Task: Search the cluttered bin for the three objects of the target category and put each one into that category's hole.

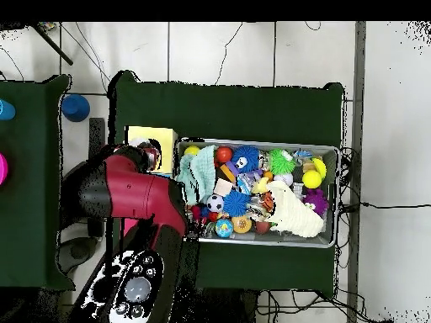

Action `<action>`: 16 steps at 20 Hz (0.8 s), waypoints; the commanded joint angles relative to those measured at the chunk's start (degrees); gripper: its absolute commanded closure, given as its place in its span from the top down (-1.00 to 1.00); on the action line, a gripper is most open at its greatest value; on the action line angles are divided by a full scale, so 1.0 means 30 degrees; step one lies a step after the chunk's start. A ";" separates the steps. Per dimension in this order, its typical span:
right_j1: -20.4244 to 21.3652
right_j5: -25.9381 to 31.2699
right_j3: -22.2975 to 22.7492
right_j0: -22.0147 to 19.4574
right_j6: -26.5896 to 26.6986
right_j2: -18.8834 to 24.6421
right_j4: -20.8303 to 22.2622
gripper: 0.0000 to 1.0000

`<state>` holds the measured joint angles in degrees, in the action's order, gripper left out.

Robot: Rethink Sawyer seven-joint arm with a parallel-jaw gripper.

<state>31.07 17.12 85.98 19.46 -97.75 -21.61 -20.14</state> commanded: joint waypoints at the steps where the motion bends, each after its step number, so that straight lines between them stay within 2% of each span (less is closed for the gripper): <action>1: -0.1187 0.0945 -0.0650 -0.0118 -0.4898 0.0847 -0.0929 -1.00; 9: -0.1659 0.1283 -0.1267 -0.0072 -0.4963 0.0588 -0.1096 -1.00; 12: -0.1873 0.0952 -0.1080 0.0133 -0.5013 0.0582 -0.1148 -1.00; 16: -0.2218 0.1993 -0.1080 0.0360 -0.4717 0.0360 -0.0947 -1.00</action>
<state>28.29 17.12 82.96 20.33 -97.75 -22.49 -21.51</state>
